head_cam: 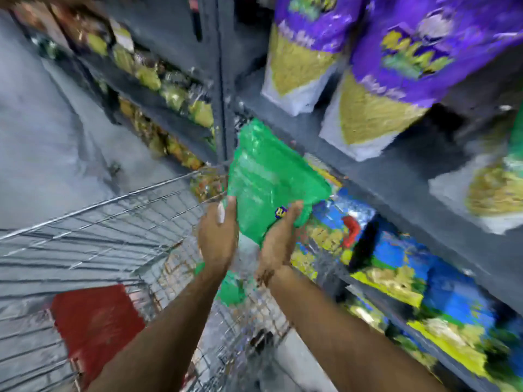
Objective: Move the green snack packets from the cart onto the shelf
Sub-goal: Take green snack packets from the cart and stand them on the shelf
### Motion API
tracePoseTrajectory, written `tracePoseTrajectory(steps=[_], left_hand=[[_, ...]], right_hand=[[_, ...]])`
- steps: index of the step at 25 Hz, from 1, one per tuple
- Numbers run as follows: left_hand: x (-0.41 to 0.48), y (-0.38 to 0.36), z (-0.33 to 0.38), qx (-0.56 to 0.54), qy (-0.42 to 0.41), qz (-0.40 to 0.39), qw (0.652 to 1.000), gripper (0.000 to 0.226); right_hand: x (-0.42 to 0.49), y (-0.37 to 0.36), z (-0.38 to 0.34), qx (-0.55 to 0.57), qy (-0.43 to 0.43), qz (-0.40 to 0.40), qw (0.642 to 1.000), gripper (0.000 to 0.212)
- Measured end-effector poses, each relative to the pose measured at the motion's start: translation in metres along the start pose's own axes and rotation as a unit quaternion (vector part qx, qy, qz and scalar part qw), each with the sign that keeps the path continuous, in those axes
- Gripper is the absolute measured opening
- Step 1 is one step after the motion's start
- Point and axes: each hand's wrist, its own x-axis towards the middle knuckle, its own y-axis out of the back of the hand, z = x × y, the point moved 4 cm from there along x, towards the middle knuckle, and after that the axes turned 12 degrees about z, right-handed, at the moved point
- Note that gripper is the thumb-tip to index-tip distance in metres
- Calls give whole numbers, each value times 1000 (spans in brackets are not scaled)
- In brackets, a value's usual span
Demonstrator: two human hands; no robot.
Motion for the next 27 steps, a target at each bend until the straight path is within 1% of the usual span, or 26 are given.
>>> tracePoseTrajectory(steps=[1, 2, 3, 5, 6, 7, 9, 10, 11, 13, 15, 16, 18, 20, 21, 22, 23, 24, 25, 26, 27], left_hand=[[-16, -1, 33, -35, -26, 11, 999, 45], [-36, -4, 65, -77, -48, 17, 996, 44], [-55, -8, 87, -112, -57, 12, 992, 46], [-103, -21, 126, -162, -76, -24, 983, 55], [-131, -32, 141, -177, -87, -51, 979, 58], [-156, -41, 154, -191, -104, -73, 973, 55], [-216, -61, 188, -227, -153, -136, 952, 41], [-248, -74, 207, -241, -173, -180, 938, 38], [-277, -87, 226, -243, -188, -228, 924, 38], [-317, -119, 253, -218, -217, -315, 898, 39], [-344, -158, 274, -182, -223, -398, 871, 29], [-353, -174, 281, -161, -220, -421, 865, 25], [-364, -210, 288, -131, -222, -435, 862, 20], [-363, -232, 287, -125, -206, -452, 859, 24], [-362, -244, 284, -122, -182, -469, 856, 27], [-358, -247, 285, -123, -152, -473, 859, 31], [-356, -252, 285, -134, -116, -472, 864, 42], [-356, -257, 287, -155, -68, -475, 863, 61], [-360, -258, 290, -190, -15, -491, 850, 71], [-362, -257, 292, -211, -2, -500, 840, 68], [-362, -260, 291, -221, -9, -509, 832, 64]], right_hand=[[-6, 23, -29, 14, 20, -14, 1000, 76], [-2, 48, -57, 28, 54, 2, 998, 73], [1, 70, -82, 36, 80, -8, 996, 70], [2, 132, -125, 66, 127, 11, 990, 66], [5, 165, -137, 72, 144, 26, 987, 66], [10, 193, -150, 91, 156, 24, 983, 64], [23, 261, -180, 131, 204, 78, 967, 55], [34, 297, -194, 148, 218, 110, 958, 52], [50, 330, -205, 178, 229, 133, 948, 54], [75, 381, -226, 194, 231, 190, 934, 64], [96, 416, -247, 201, 237, 231, 922, 68], [106, 426, -256, 201, 241, 237, 919, 67], [132, 438, -271, 188, 260, 195, 927, 66], [152, 439, -268, 191, 275, 163, 928, 74], [160, 440, -259, 192, 265, 180, 928, 82], [165, 441, -250, 180, 248, 211, 928, 84], [166, 440, -241, 171, 213, 261, 926, 78], [169, 437, -230, 167, 159, 307, 924, 68], [166, 427, -225, 175, 112, 295, 933, 62], [165, 417, -228, 199, 84, 251, 944, 58], [166, 410, -234, 266, 96, 172, 943, 56]])
